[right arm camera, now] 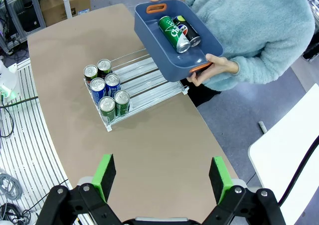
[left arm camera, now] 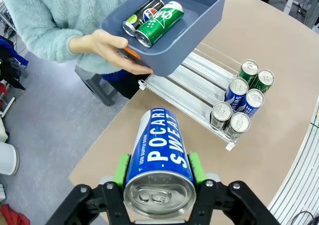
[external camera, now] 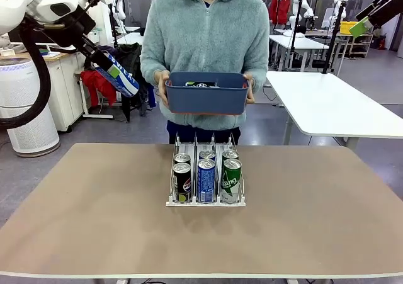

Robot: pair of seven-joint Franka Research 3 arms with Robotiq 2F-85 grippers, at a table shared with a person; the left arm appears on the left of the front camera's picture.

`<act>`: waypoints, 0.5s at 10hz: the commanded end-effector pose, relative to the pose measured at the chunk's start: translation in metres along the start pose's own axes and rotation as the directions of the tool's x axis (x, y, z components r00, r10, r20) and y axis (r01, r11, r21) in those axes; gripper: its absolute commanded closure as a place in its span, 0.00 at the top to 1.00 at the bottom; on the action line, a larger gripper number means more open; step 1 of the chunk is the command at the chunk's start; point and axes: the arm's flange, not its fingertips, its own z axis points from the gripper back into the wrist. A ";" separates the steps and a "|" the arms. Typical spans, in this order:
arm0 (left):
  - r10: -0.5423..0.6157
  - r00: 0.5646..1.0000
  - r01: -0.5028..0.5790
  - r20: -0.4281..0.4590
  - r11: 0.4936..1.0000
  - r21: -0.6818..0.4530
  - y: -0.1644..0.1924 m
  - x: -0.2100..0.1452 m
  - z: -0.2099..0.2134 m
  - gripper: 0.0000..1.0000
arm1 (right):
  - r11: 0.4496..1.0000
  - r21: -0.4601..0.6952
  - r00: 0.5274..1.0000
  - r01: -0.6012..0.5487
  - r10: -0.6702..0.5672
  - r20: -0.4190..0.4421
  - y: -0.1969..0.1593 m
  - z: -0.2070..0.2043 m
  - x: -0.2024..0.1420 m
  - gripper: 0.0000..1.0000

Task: Fill the beverage cans into the dispenser.
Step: Place the picked Ionic drink in the line of the Automatic Can Dispenser with the same cans.

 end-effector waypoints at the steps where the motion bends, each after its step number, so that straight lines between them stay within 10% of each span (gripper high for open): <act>1: 0.027 1.000 -0.027 -0.005 1.000 0.003 -0.001 0.001 0.001 0.57 | 1.000 -0.007 1.000 -0.002 0.002 0.003 0.000 -0.001 0.000 1.00; 5: 0.141 0.988 -0.140 -0.070 0.990 0.015 -0.028 0.018 -0.003 0.57 | 1.000 -0.007 1.000 -0.002 0.002 0.003 0.000 -0.001 0.000 1.00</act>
